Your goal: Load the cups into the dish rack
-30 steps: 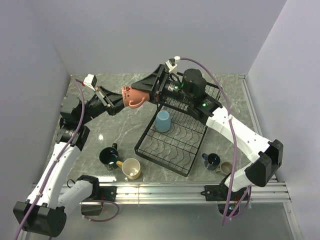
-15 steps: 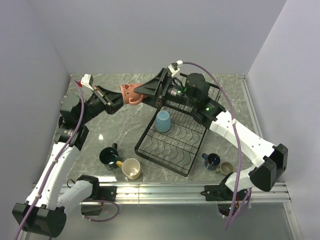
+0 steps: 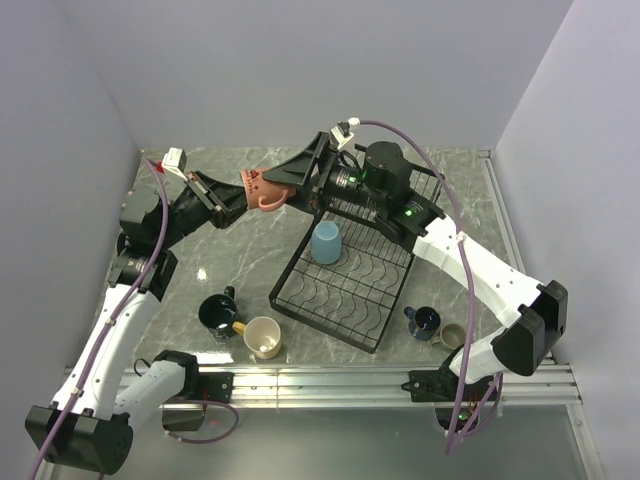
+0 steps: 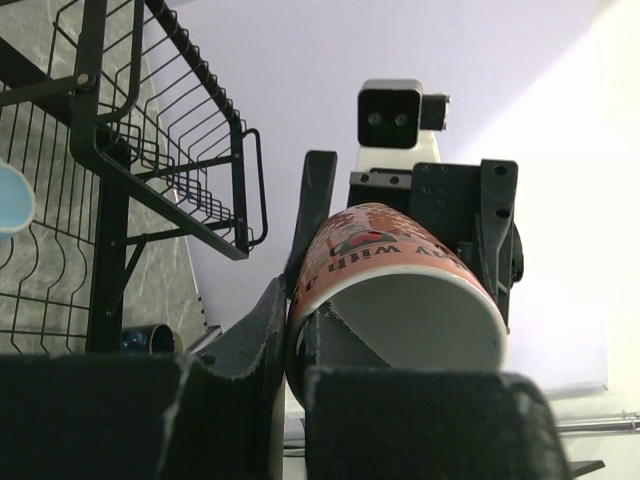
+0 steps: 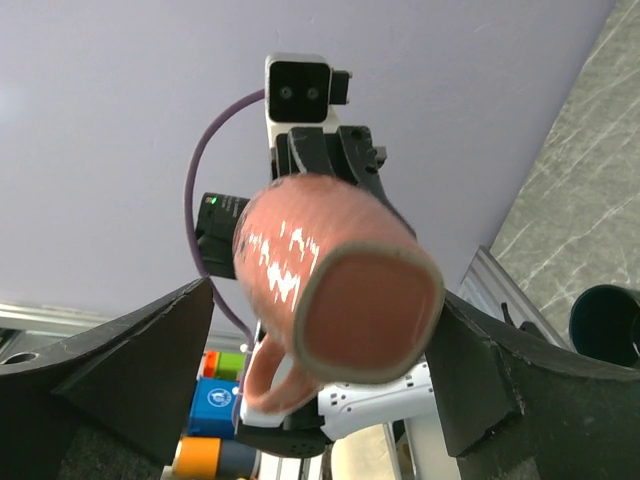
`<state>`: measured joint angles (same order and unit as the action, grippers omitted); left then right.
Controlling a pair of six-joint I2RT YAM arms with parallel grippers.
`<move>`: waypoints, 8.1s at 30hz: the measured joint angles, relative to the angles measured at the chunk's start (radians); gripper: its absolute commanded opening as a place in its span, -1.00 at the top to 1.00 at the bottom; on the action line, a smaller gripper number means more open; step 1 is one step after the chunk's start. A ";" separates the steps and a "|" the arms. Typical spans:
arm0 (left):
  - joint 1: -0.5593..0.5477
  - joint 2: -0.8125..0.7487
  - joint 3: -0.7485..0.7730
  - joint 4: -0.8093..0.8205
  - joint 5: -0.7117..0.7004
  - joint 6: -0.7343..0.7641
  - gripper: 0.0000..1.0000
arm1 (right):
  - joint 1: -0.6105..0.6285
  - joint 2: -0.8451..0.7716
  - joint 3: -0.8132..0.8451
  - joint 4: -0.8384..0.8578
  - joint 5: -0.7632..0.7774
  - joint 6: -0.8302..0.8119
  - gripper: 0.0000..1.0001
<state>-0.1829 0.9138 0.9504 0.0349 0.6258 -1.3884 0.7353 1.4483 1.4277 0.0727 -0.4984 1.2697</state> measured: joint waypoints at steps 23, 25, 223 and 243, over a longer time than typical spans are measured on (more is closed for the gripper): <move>0.001 0.000 0.012 -0.040 0.024 0.042 0.66 | -0.002 0.013 0.001 0.008 0.018 -0.007 0.81; 0.001 0.001 0.028 -0.073 0.023 0.071 0.47 | -0.002 0.013 0.001 0.006 0.016 -0.010 0.95; -0.429 -0.069 0.140 -0.751 -0.217 0.484 0.99 | 0.231 -0.256 0.309 -0.943 0.648 -0.888 -0.99; -0.285 -0.288 -0.109 0.187 -0.027 -0.006 0.99 | 0.328 -0.129 0.332 -0.663 0.406 -0.743 -0.99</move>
<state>-0.4679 0.6254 0.8410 0.2222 0.5983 -1.3949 1.0630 1.3197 1.7596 -0.5900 -0.0925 0.5270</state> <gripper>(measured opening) 0.180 0.997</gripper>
